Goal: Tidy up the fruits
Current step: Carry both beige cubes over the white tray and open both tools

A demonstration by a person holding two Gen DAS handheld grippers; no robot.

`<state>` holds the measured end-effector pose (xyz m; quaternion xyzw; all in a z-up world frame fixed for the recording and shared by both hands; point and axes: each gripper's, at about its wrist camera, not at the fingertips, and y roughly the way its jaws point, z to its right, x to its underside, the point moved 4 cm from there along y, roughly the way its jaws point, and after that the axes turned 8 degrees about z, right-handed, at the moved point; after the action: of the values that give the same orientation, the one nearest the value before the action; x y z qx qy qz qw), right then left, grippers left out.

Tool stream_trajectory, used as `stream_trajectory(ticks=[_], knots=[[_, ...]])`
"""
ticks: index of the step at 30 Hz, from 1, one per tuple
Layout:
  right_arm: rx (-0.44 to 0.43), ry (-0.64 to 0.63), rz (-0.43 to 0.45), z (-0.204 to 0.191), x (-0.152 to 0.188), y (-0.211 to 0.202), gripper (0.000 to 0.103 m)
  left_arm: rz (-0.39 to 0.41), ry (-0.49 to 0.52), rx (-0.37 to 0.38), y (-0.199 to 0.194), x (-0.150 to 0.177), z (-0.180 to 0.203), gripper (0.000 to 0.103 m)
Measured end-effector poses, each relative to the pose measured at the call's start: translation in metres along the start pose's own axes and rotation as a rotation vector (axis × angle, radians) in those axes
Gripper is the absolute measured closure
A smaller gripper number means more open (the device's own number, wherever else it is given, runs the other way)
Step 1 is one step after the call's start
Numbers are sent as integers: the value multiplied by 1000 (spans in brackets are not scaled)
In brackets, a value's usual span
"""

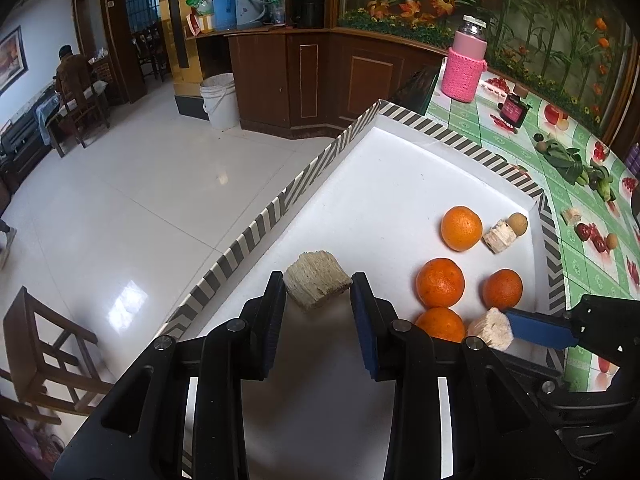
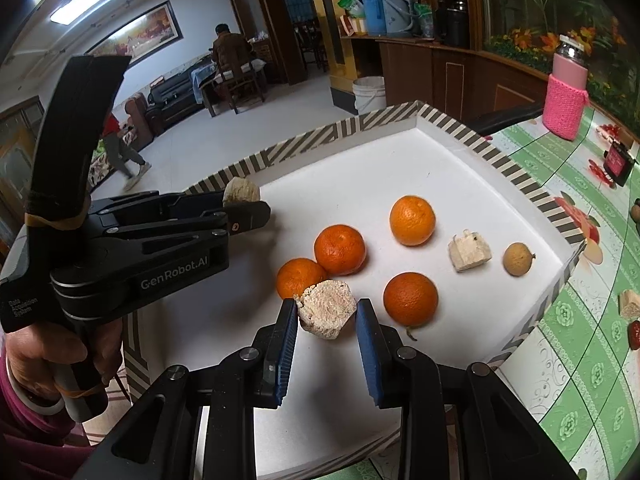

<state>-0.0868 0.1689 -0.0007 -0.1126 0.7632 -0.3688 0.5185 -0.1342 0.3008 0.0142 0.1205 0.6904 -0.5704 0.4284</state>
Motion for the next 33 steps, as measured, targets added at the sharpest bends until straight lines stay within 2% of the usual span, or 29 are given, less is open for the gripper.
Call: stream_trajectory(ticks=[12,17,25,30,33], knots=[[20,-23,-19,-2,-1,3,74,-11,18,-9,2,4,4,70],[67,-38,-48,1,2,9,74,-17,9,-7,4,4,3,70],[70,-25,-71,5,4,18,74,-22,20,-16,5,5,5,70],[72,-42,-65,3,3,15,70,-49,3,1,8,6,5,70],[44,-23,-28,5,1,8,69,-52,-12,-2,7,7,3,60]])
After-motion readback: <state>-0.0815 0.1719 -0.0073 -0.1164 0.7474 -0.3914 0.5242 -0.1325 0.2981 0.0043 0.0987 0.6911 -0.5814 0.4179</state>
